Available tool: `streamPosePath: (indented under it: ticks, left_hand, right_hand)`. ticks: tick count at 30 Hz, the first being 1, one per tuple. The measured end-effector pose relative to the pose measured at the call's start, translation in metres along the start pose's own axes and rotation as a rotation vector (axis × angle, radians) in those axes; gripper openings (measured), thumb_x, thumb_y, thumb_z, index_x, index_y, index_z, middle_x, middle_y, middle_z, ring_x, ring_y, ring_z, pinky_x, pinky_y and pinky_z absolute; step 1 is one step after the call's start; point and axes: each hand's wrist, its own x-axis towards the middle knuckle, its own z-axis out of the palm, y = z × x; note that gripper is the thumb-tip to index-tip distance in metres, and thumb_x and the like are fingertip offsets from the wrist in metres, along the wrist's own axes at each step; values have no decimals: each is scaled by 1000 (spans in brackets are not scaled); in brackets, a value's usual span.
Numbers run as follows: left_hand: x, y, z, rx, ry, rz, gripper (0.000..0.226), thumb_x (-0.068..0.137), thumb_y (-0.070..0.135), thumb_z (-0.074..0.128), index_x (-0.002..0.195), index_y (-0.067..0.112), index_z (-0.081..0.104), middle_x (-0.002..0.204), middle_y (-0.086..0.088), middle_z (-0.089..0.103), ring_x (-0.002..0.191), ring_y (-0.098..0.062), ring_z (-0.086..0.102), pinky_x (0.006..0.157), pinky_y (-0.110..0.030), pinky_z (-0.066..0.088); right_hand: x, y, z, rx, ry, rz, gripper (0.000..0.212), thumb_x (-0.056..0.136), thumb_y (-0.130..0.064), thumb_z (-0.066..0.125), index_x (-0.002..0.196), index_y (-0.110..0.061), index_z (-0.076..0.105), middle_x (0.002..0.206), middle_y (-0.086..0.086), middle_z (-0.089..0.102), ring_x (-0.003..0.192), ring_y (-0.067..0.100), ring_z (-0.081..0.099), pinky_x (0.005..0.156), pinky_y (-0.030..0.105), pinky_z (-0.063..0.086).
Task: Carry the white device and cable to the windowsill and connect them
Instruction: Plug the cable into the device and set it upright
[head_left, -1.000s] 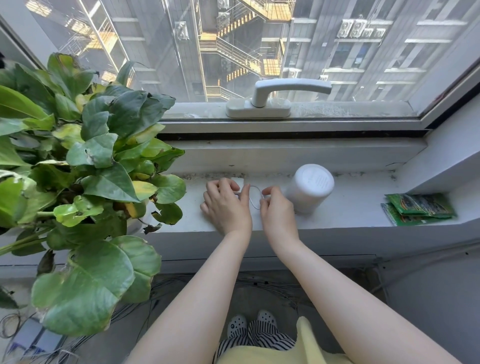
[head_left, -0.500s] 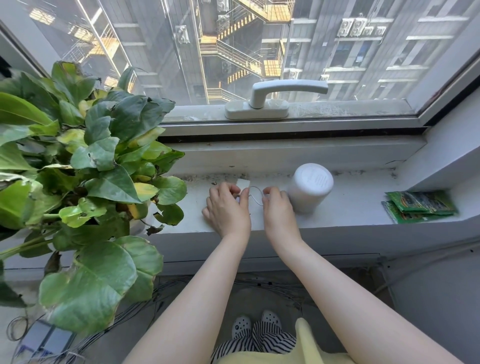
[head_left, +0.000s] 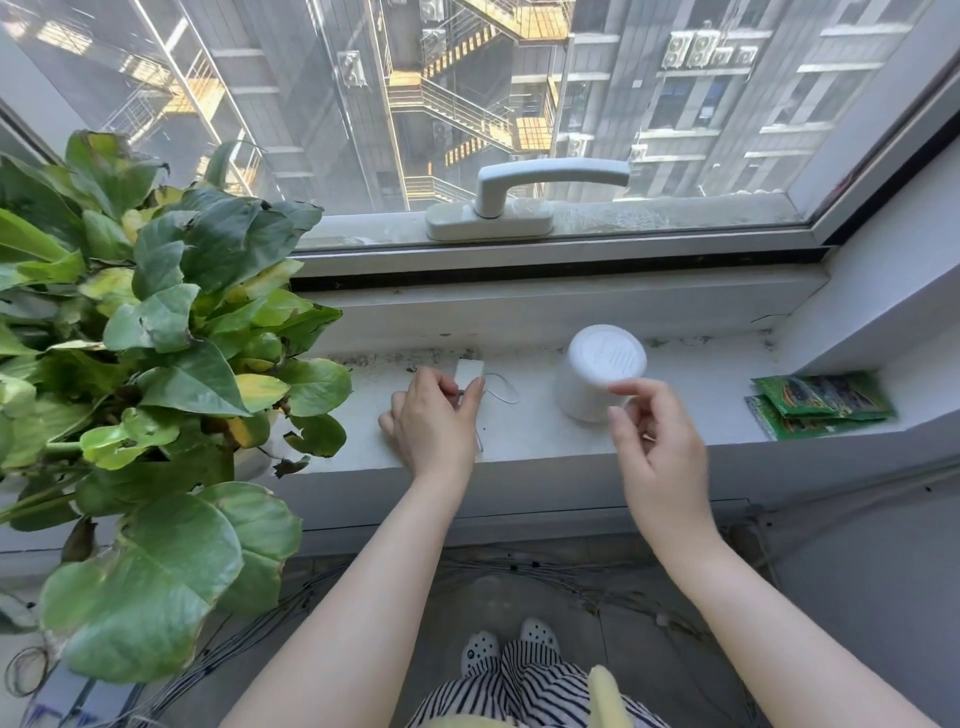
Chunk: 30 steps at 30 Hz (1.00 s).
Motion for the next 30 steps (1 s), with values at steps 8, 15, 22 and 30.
streamPosePath:
  ticks: [8,15,22,30]
  left_hand:
    - [-3,9,0,54,-7,10,33,84,55,53,74,23,53,69,10,56,84,-19,54,81,-32,24]
    - [-3,42,-15,-432,-198,238,26,82,38,67,98,21,56,98,3,59,90,-14,53,78,-21,41]
    - [-3,61,5,-561,-761,326,80,73,27,78,143,21,40,145,4,47,132,-3,45,112,-22,35]
    - [-3,63,13,-572,-780,339,76,71,15,80,139,20,46,138,10,54,130,0,48,110,-16,35]
  right_hand:
    - [16,21,-22,54,135,122,14,94,-15,53,106,-21,54,80,1,49,66,6,44,61,13,38]
    - [39,31,-23,320,-37,267,43,81,-42,62,120,-27,52,117,-3,59,104,7,57,87,25,47]
    - [67,42,-28,370,-344,234,69,66,-49,70,129,-32,49,139,-8,54,130,4,48,107,31,39]
    - [73,54,-29,395,-437,223,60,68,-25,79,122,-33,56,129,-7,62,120,2,58,93,19,47]
